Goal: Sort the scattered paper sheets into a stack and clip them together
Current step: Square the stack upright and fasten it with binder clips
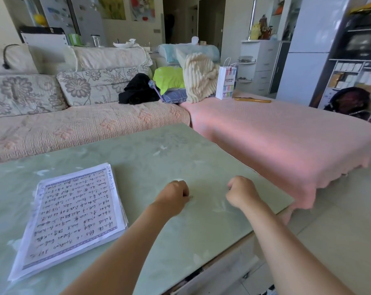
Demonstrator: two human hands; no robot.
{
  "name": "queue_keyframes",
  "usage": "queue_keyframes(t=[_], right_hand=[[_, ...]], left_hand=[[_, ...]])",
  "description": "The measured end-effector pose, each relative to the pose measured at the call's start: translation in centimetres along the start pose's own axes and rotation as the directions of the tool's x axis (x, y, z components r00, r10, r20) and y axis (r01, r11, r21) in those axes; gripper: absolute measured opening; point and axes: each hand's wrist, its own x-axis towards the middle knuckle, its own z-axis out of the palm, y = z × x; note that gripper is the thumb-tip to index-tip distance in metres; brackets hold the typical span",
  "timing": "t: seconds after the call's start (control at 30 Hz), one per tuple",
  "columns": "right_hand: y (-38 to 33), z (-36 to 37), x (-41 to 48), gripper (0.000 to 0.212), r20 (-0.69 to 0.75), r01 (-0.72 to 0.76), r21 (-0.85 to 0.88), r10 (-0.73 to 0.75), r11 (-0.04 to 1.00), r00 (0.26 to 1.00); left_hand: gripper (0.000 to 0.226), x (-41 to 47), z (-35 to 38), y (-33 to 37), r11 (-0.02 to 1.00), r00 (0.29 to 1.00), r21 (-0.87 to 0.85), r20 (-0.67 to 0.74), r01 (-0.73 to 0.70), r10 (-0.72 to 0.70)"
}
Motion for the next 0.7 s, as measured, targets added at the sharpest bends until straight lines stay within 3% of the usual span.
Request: queue_keyframes(t=[0.1,0.27,0.47,0.6,0.7], right_hand=[[-1.4,0.8,-0.6,0.029,0.016,0.092,0.086,-0.094,0.992,0.995],[-6.9,1.5,-2.1,0.023,0.156,0.244,0.331,-0.308,0.912,0.939],[-16.7,4.2,-5.0,0.033,0.153,0.369,0.521,-0.510,0.770,0.847],[-21.1,6.8,-7.2,0.031,0.185,0.390,0.541,-0.559,0.745,0.808],[-22.1,7.7,-8.1,0.029,0.225,0.440,0.474,-0.588,0.763,0.777]], left_hand=[[0.004,-0.8,-0.9,-0.5,0.999,0.999,-0.045,-0.039,0.011,-0.013],[0.018,-3.2,-5.2,-3.2,0.998,0.980,-0.038,-0.192,0.042,-0.049],[0.017,-8.7,-11.6,-9.5,0.975,0.938,0.029,-0.279,0.220,-0.203],[0.015,-12.5,-13.9,-14.3,0.926,0.889,0.099,-0.331,0.365,-0.315],[0.010,-13.8,-14.1,-17.3,0.905,0.890,0.125,-0.276,0.407,-0.362]])
